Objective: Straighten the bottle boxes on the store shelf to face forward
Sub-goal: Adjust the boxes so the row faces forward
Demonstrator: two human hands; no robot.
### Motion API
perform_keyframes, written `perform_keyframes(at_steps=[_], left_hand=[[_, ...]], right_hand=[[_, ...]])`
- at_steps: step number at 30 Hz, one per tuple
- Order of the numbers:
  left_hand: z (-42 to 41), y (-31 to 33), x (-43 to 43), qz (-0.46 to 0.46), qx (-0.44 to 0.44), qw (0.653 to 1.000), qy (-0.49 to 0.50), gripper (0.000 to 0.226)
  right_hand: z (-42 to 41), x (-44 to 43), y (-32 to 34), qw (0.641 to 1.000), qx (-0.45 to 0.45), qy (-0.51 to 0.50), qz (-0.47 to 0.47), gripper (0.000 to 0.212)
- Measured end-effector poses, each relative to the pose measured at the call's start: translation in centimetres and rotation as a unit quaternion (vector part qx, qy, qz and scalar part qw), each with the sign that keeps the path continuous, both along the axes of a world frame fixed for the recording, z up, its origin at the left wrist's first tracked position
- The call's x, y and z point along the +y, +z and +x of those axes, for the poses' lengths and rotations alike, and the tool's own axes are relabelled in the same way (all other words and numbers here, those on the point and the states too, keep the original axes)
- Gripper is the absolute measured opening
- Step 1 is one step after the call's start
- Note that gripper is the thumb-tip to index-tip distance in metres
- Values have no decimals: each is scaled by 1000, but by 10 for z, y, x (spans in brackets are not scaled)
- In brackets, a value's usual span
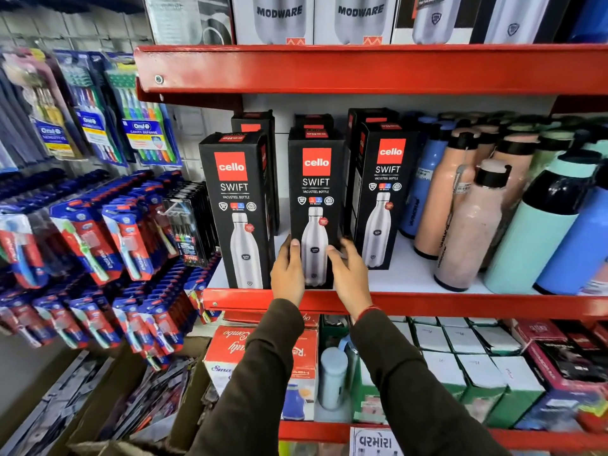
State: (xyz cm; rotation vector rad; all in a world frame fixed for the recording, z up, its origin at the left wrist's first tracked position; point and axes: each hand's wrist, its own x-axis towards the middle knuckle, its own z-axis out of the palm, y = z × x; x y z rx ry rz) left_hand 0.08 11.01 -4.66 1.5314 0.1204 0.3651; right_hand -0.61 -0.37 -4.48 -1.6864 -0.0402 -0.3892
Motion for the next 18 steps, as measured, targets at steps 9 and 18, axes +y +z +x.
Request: perform_keyframes(at_steps=[9,18], left_hand=[[-24,-1,6,5,-2,1000,14,46],[-41,3,-8,-20,-66,995,70,41]], right_hand=[[-23,-1,3,1000,-14,14,16,24],[-30,-5,2,999,-31,14,0,32]])
